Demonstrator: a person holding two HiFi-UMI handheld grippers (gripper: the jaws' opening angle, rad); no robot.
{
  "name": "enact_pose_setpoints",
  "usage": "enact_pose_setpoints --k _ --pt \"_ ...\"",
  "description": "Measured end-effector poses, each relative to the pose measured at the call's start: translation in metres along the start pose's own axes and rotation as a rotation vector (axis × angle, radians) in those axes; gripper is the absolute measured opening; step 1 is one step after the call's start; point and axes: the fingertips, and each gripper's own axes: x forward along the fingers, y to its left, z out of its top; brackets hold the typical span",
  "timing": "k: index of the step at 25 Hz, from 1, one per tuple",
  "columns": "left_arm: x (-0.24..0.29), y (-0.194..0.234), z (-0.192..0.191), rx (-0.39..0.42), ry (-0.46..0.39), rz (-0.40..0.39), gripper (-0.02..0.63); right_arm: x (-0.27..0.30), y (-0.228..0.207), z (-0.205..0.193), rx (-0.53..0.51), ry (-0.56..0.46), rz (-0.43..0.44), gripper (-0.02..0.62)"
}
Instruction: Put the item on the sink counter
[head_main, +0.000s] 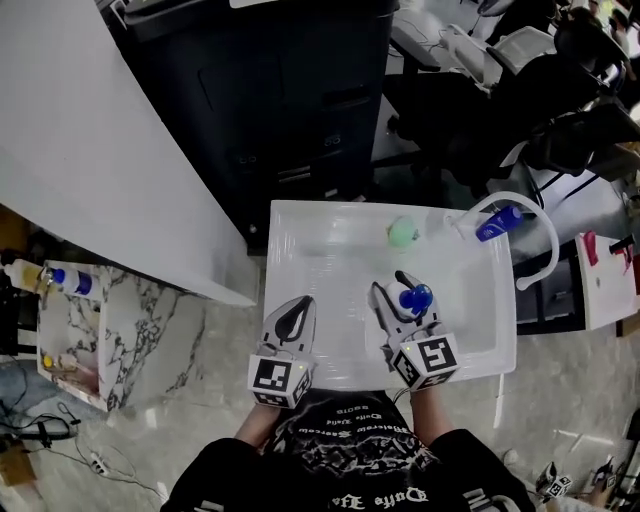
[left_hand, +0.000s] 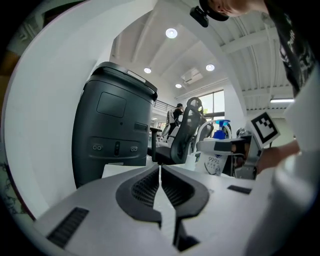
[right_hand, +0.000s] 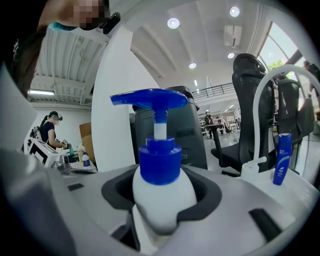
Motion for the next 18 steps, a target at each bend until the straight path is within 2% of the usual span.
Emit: enact_pose_setpoints --k 3,10,18 --pt "0.002 0.004 0.004 -0.020 -0.018 0.031 0.015 0.014 -0.007 0.007 -0.015 -0.008 0.028 0.196" --pt "0.001 0.019 0.002 -0.014 0.001 0.105 0.015 0.053 -0.010 0.014 -0.057 -0.004 0.089 0.196" --pt "0.002 0.027 0.000 -0.024 0.016 0.149 0.015 0.098 -0.008 0.026 -0.098 -0.017 0.146 0.195"
